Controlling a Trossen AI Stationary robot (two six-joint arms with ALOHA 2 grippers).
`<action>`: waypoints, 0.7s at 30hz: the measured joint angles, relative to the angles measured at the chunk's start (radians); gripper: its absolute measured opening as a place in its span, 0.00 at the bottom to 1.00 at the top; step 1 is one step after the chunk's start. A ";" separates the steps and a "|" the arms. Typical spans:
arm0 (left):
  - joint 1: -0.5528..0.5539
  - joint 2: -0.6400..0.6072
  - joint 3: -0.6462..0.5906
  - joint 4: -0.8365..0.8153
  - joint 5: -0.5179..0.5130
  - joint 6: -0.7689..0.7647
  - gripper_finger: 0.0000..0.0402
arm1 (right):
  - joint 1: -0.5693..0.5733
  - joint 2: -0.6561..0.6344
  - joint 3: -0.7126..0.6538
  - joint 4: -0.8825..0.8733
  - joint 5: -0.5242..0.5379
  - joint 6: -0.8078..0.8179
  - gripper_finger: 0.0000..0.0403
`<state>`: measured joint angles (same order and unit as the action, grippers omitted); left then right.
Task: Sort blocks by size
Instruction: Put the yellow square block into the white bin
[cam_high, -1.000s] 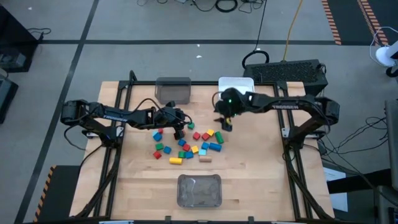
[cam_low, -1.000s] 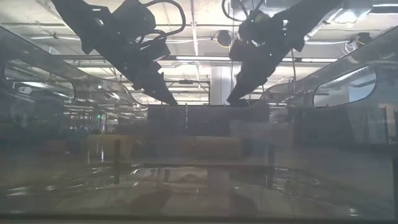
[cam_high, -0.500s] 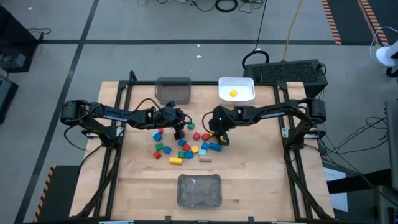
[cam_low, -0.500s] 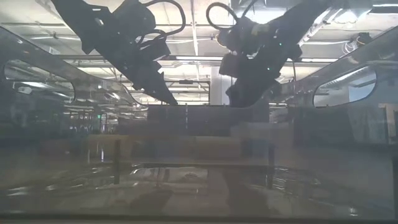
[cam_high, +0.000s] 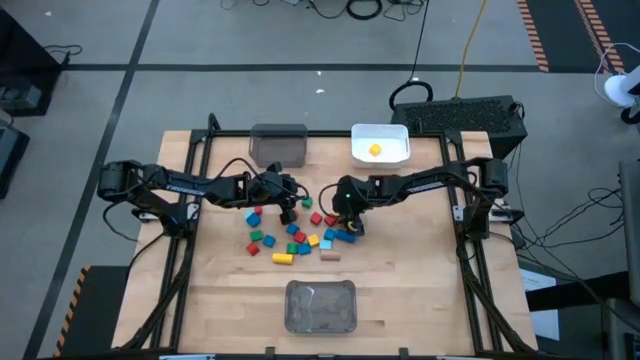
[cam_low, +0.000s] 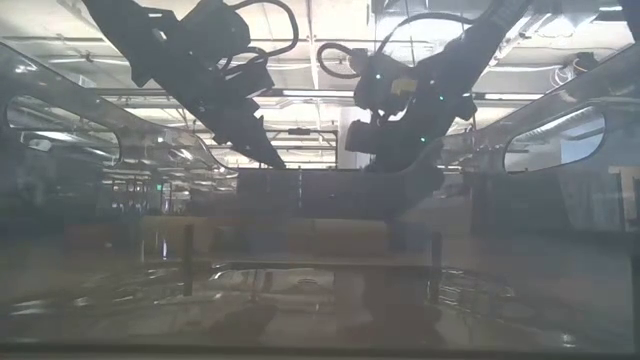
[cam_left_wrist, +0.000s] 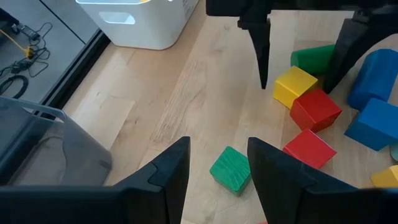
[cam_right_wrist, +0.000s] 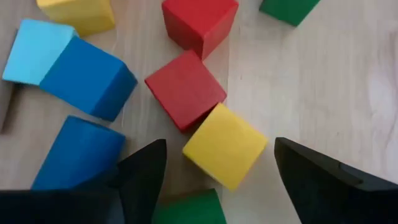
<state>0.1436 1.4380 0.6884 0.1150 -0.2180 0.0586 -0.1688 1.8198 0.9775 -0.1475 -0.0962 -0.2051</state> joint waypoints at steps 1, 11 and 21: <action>0.000 0.000 0.000 0.000 0.000 0.000 0.41 | 0.000 0.000 0.000 0.008 0.003 0.007 0.69; 0.000 -0.013 -0.066 0.198 0.073 0.052 0.41 | -0.003 -0.001 0.000 0.005 0.020 0.036 0.39; 0.033 -0.034 -0.154 0.280 0.140 0.069 0.41 | -0.043 -0.057 0.000 -0.062 0.022 0.059 0.30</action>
<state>0.1771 1.4041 0.5344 0.3952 -0.0776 0.1273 -0.2114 1.7631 0.9778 -0.2096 -0.0743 -0.1462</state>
